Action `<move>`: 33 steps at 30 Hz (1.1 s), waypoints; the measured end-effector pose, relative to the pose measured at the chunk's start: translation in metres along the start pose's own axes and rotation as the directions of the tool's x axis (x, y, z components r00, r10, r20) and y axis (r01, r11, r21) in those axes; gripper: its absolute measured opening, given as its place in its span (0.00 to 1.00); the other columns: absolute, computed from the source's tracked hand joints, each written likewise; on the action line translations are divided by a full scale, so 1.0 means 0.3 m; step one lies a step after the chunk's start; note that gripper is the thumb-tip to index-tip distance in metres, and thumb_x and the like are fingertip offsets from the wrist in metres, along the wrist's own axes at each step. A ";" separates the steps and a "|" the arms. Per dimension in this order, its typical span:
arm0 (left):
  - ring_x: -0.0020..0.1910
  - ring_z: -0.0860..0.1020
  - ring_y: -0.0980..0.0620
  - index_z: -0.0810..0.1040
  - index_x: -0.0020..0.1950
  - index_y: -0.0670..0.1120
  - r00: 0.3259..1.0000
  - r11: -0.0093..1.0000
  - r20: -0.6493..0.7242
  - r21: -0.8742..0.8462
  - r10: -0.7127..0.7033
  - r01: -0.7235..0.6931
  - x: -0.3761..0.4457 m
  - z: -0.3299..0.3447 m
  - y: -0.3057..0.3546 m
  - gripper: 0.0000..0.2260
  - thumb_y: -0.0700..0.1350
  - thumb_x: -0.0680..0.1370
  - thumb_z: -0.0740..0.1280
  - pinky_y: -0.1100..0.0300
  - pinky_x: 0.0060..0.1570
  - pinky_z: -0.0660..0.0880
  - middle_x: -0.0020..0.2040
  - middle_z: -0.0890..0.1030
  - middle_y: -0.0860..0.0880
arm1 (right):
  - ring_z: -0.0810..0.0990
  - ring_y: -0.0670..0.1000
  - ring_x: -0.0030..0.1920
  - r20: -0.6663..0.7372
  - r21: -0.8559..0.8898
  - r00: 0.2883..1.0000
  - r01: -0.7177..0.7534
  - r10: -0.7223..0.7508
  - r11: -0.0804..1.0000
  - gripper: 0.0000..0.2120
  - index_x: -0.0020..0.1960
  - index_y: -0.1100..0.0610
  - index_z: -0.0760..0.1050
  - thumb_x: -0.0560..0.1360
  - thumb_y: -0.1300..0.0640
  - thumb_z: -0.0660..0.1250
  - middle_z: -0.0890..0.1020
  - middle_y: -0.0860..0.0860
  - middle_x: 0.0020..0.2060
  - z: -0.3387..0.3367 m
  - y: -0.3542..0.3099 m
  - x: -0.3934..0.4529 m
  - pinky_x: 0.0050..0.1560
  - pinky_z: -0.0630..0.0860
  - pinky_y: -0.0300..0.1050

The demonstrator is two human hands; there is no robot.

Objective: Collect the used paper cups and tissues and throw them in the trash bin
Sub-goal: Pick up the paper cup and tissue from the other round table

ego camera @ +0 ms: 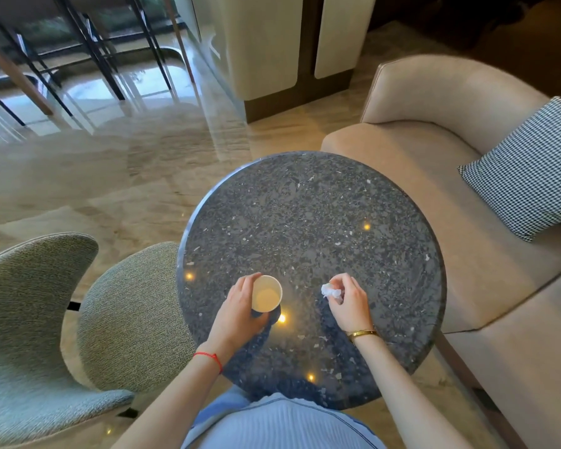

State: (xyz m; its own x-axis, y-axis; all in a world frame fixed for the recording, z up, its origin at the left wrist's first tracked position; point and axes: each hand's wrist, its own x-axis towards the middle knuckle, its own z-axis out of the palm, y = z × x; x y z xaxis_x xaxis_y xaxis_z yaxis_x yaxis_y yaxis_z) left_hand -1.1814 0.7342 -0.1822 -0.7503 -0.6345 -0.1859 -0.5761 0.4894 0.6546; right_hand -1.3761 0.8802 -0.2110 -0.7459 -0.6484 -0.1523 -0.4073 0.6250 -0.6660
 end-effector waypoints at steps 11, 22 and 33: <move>0.65 0.71 0.52 0.65 0.73 0.45 0.961 0.998 -0.271 -0.047 -0.063 0.052 -0.275 -0.113 -0.032 0.35 0.46 0.70 0.76 0.64 0.62 0.65 0.66 0.71 0.50 | 0.75 0.49 0.45 0.005 0.000 0.983 0.182 -0.182 0.983 0.10 0.50 0.57 0.74 0.71 0.67 0.66 0.78 0.53 0.48 -0.058 -0.084 -0.174 0.42 0.69 0.35; 0.61 0.72 0.54 0.68 0.72 0.46 0.756 0.960 -0.592 -0.163 -0.279 0.227 -0.714 -0.222 -0.146 0.35 0.47 0.68 0.77 0.62 0.58 0.70 0.63 0.73 0.50 | 0.74 0.47 0.43 0.227 0.076 0.825 0.515 -0.518 0.854 0.10 0.51 0.55 0.73 0.72 0.65 0.67 0.76 0.50 0.47 0.083 -0.405 -0.291 0.42 0.69 0.33; 0.61 0.73 0.52 0.70 0.70 0.42 0.365 0.799 -0.732 -0.404 -0.574 0.445 -1.477 -0.306 -0.345 0.34 0.43 0.67 0.79 0.57 0.61 0.71 0.63 0.74 0.47 | 0.76 0.49 0.44 0.497 0.241 0.478 0.726 -0.725 0.644 0.11 0.52 0.56 0.73 0.72 0.64 0.68 0.77 0.50 0.46 0.527 -0.776 -0.848 0.47 0.78 0.48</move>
State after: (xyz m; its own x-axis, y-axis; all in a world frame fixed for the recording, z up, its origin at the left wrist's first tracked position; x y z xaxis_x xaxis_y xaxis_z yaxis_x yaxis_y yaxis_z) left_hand -0.7594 0.9097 -0.1002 0.2943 -0.9512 0.0926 -0.6633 -0.1335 0.7364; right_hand -1.0082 0.8308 -0.1328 0.2006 -0.9785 0.0474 -0.6768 -0.1734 -0.7155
